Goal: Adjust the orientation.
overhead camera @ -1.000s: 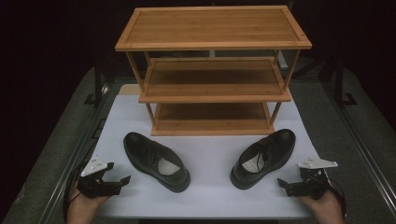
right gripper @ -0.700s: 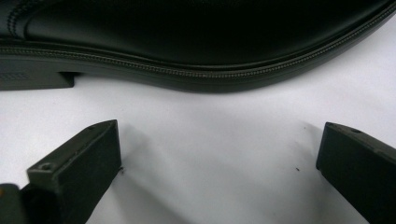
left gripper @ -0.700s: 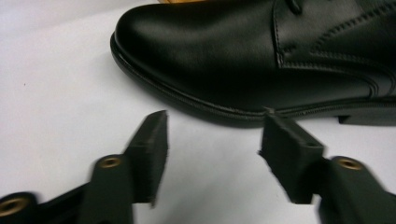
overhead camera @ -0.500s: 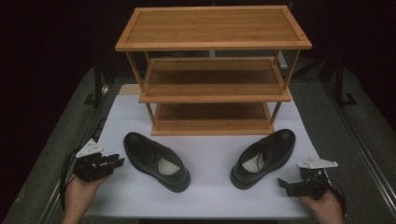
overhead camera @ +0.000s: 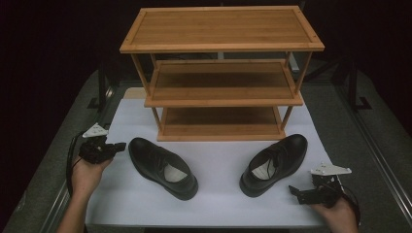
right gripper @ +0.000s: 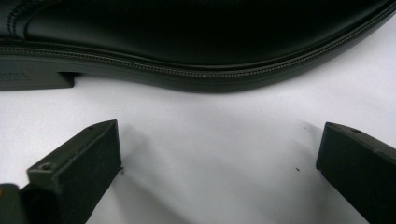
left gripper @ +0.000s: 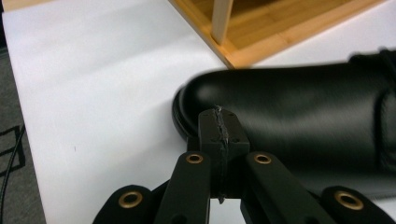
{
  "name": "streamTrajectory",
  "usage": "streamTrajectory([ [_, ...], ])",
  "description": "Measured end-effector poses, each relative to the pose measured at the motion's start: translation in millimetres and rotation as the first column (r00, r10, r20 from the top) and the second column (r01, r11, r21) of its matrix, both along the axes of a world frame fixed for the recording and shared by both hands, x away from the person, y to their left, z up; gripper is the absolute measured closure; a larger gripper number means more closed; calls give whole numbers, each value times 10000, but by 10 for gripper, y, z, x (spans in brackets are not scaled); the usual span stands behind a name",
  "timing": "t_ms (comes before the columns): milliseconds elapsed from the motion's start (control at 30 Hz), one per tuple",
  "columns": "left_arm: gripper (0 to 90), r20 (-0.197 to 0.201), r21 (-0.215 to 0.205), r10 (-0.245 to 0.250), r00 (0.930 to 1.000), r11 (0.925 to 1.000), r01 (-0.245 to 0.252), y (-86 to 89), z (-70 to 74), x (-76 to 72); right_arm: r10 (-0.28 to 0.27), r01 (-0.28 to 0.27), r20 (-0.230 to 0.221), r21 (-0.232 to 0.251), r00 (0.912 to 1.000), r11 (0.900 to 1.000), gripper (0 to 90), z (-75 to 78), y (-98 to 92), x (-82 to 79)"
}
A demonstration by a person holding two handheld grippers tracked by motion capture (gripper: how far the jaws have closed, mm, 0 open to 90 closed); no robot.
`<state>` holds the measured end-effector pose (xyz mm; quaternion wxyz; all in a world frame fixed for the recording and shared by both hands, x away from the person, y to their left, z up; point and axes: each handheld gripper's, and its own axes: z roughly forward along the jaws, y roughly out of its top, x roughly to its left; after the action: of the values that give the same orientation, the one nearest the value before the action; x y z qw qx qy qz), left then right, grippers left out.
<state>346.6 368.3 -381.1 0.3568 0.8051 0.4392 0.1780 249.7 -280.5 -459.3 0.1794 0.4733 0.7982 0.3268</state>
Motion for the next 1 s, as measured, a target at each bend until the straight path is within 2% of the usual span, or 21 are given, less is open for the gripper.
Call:
streamTrajectory([
  [133, 900, -36, 145, 96, 9999, 9998, -96, -21, 15, 170, -1, 1, 2, 0, 10000, 10000, 0, 0, 0, 0],
  [200, 900, -14, 357, 148, 9999, 9993, -148, -28, 3, 253, -2, 2, 0, 1, 10000, 10000, 0, 0, 0, 0],
  [300, 900, -12, 331, 202, 9998, 9992, -201, -24, -28, 331, 0, 0, 2, 1, 10000, 10000, 0, 0, 0, 0],
  [333, 900, -98, 335, 234, 9997, 9992, -231, -22, -82, 406, -1, 1, 0, 3, 10000, 10000, 0, 0, 0, -1],
  [367, 900, -98, 335, 234, 9997, 9992, -231, -22, -82, 406, -1, 1, 0, 3, 10000, 10000, 0, 0, 0, -1],
  [433, 900, -272, 585, 403, 9988, 9975, -386, -30, -177, 488, 0, 0, 2, 3, 10000, 10000, 0, 0, 0, 0],
  [500, 900, -321, 638, 436, 9985, 9971, -415, -29, -202, 506, -2, 2, 1, 3, 10000, 10000, 0, 0, 0, -1],
  [533, 900, -336, 887, 502, 9982, 9949, -471, -32, -246, 530, 3, -3, 6, -1, 10000, 10000, 0, -1, -1, 0],
  [567, 900, -336, 887, 502, 9982, 9949, -471, -32, -246, 530, 3, -3, 6, -1, 10000, 10000, 0, -1, -1, 0],
  [667, 900, -504, 1279, 562, 9971, 9906, -494, -83, -343, 534, 1, -1, 6, -1, 10000, 10000, 0, -1, 0, 0],
  [700, 900, -423, 1412, 599, 9973, 9885, -534, -96, -356, 528, -4, 4, -2, 2, 10000, 10000, 0, -1, 0, -1],
  [800, 900, -365, 1481, 642, 9973, 9873, -582, -108, -365, 525, -1, 1, 0, 0, 10000, 10000, 0, -1, 0, 0],
  [1000, 900, -330, 1354, 702, 9970, 9886, -651, -105, -362, 510, -3, 3, -1, -5, 10000, 10000, 0, -1, 0, 0],
])
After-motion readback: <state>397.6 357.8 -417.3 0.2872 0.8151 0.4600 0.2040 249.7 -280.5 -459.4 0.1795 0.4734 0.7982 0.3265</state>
